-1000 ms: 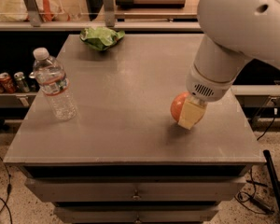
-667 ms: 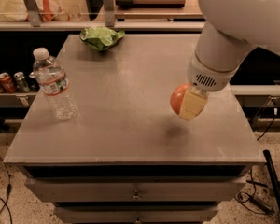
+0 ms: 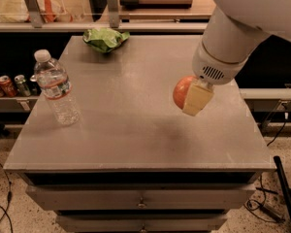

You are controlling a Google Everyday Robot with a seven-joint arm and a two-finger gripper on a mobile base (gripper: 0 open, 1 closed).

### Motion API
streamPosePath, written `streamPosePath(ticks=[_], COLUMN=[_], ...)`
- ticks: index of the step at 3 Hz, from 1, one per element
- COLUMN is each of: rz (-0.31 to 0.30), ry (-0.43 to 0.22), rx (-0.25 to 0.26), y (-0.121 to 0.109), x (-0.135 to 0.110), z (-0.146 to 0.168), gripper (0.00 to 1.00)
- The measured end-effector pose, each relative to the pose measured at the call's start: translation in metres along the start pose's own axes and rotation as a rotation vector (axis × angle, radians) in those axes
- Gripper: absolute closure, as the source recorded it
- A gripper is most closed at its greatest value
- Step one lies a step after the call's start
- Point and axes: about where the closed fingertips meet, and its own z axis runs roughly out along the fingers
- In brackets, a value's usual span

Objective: Move apple near water bottle

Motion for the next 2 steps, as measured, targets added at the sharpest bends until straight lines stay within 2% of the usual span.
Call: streamPosePath(ticks=[1,2], rz=[-0.105,-0.246], ry=[-0.033,-0.081], rx=[-0.027,-0.082], y=[0.016,0.045], x=[-0.032,-0.072], z=[0.009,0.015], gripper=[1.0,1.0])
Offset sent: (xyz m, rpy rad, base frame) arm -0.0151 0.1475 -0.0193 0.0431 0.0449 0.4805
